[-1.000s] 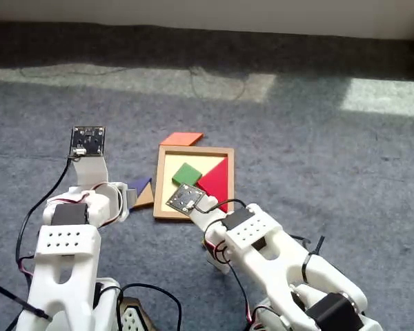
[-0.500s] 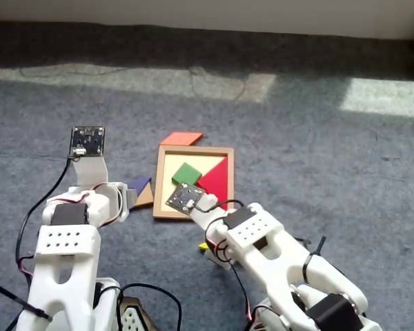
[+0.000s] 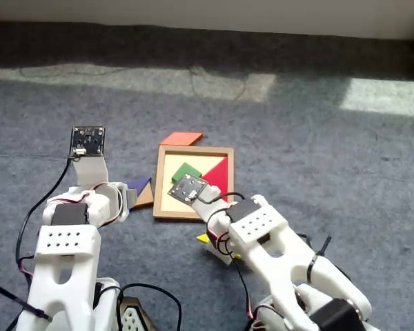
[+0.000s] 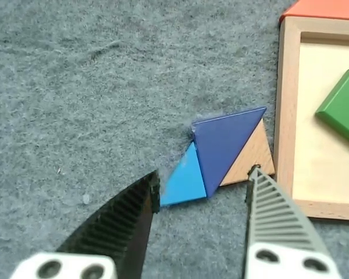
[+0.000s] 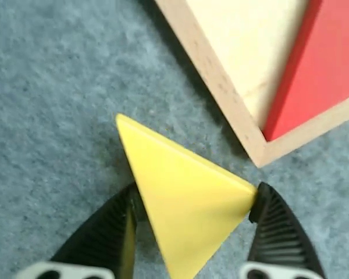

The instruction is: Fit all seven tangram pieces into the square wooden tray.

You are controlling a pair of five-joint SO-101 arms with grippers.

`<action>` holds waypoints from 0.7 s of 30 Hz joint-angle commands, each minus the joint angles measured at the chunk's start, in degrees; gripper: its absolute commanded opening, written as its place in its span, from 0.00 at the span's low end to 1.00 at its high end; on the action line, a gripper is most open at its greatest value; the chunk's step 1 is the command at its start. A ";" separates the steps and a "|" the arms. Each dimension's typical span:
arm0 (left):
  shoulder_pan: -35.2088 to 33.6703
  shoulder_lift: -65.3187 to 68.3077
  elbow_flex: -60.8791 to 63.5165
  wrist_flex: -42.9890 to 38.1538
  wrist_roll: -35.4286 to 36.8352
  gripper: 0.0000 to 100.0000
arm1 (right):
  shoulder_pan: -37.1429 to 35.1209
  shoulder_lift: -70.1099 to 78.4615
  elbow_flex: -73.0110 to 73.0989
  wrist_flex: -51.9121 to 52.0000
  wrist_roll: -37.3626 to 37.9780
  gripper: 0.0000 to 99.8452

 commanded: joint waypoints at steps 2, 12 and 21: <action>-0.84 -1.27 -0.31 -0.79 -0.62 0.25 | 0.75 -12.35 -3.03 2.24 0.62 0.16; -4.00 -1.36 -0.75 -0.79 -0.35 0.25 | -0.40 -13.67 -4.79 -4.18 3.96 0.16; -4.00 -1.36 -0.75 -0.79 -0.35 0.25 | -2.24 0.92 -14.46 -7.96 5.36 0.16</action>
